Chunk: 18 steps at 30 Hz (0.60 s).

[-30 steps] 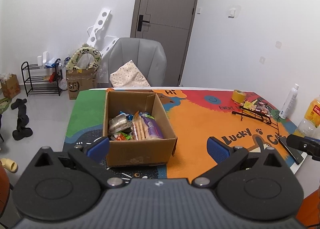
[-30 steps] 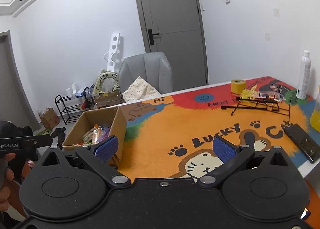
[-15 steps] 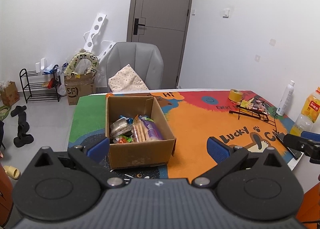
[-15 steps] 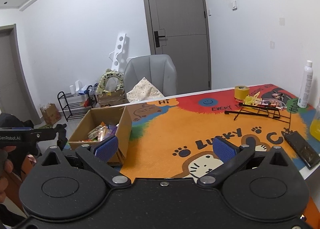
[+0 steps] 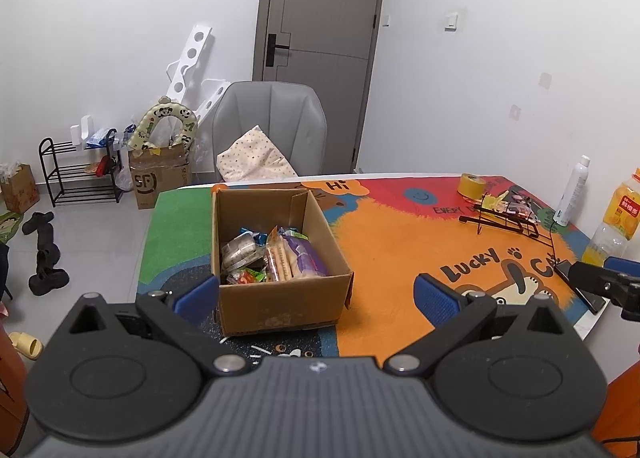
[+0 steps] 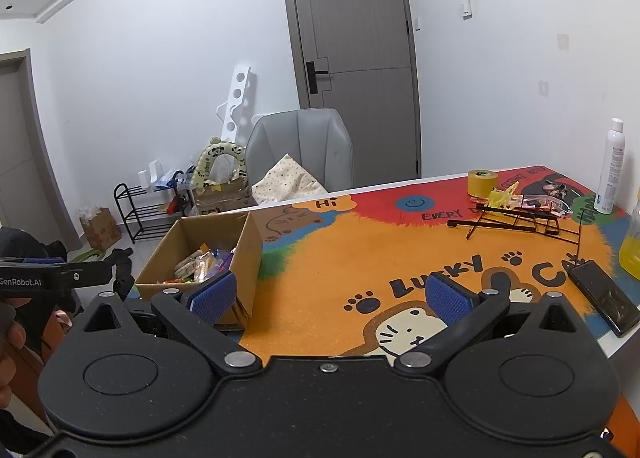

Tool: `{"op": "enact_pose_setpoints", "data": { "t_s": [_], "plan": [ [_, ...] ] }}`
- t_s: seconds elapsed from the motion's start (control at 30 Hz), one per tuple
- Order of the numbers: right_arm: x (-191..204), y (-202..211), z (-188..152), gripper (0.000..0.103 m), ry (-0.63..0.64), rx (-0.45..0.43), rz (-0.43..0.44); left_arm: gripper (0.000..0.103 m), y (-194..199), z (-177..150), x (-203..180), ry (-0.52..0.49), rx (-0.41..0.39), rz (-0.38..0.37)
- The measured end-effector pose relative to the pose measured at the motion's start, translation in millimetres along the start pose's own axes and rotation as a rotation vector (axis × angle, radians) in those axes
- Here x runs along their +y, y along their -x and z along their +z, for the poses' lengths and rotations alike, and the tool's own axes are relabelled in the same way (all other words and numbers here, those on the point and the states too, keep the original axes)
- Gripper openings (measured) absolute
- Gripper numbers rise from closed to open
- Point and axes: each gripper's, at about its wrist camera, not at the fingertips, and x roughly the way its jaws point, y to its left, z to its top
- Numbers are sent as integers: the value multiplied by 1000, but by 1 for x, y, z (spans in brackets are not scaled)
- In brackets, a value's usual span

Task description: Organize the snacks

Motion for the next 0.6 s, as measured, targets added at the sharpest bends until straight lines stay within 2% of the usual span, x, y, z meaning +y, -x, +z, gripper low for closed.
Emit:
{"op": "enact_pose_setpoints", "data": {
  "t_s": [0.6],
  "plan": [
    [0,1,0,103,3,-1,5,103,-2,-3,2,1,10,0]
  ]
}}
